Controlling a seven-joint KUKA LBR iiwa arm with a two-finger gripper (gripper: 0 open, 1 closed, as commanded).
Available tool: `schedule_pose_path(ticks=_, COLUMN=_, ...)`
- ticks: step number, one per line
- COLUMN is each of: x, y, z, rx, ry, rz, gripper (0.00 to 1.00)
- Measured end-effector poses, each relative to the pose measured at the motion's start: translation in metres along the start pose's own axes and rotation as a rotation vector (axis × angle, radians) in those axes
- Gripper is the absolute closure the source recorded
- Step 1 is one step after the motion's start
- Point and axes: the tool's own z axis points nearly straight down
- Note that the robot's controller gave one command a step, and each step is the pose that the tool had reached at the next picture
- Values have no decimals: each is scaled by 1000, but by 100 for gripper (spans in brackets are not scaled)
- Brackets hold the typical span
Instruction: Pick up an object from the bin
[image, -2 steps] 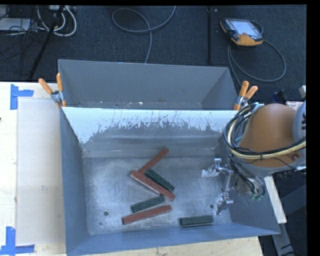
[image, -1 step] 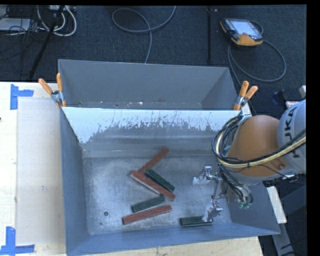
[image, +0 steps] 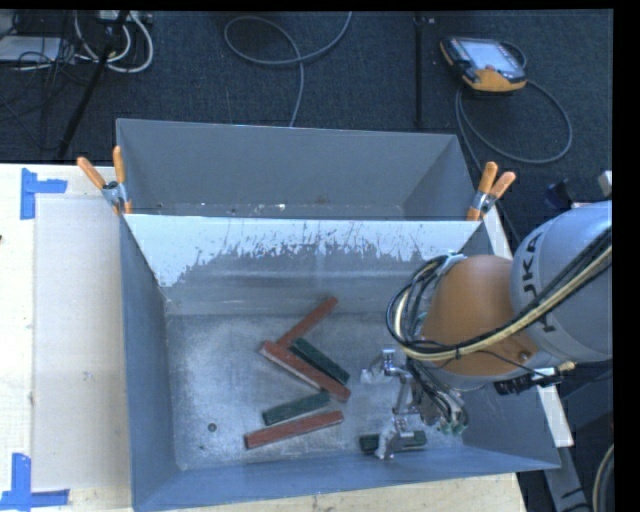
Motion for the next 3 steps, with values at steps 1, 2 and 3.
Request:
schedule_pose_path(ticks=1, x=3, y=-2, z=11, rx=-2, ry=-13, rz=19, gripper=100)
schedule_pose_path(ticks=2, x=3, y=-2, z=11, rx=-2, ry=-13, rz=18, gripper=100)
schedule_pose_path(ticks=3, x=-30, y=8, z=-175, rx=1, ry=-10, rz=-59, gripper=100)
